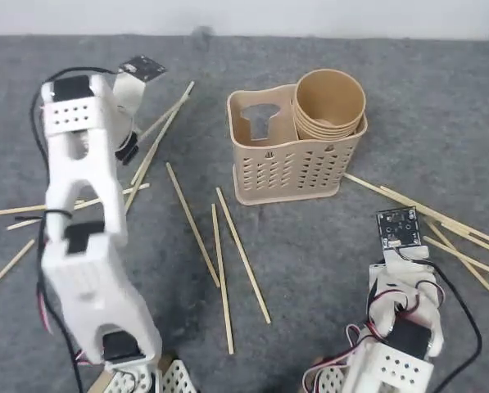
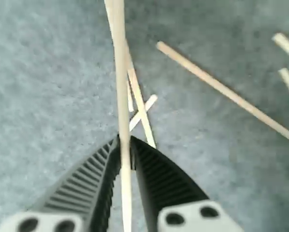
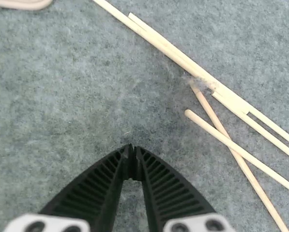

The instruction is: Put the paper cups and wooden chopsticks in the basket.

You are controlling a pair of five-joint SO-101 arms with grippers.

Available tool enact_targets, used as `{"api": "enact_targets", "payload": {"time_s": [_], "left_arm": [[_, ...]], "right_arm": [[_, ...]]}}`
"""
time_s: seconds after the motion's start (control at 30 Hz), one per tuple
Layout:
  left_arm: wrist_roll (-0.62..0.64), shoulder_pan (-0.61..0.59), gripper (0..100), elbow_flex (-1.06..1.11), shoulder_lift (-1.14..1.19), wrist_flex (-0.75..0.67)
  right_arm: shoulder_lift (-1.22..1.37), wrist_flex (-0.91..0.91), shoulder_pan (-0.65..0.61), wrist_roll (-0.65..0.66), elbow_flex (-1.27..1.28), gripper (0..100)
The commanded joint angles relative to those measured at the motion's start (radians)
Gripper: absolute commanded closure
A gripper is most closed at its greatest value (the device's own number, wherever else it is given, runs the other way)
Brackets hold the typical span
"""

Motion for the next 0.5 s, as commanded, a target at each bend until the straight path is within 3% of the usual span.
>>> {"api": "enact_targets", "payload": {"time_s": [0.0, 0.17, 0.47], "left_arm": [[-0.005, 0.046, 99, 0.176, -0.279, -0.074], [0.121, 0.086, 99, 0.44, -0.568, -0.252], [0.517, 0.173, 99, 0.903, -1.089, -0.684]], "right_arm": [[0.004, -0.001, -0.002, 0.009, 0.02, 99.0], [0.004, -0.001, -0.002, 0.009, 0.02, 99.0], [0.004, -0.001, -0.002, 0.009, 0.02, 99.0]]}}
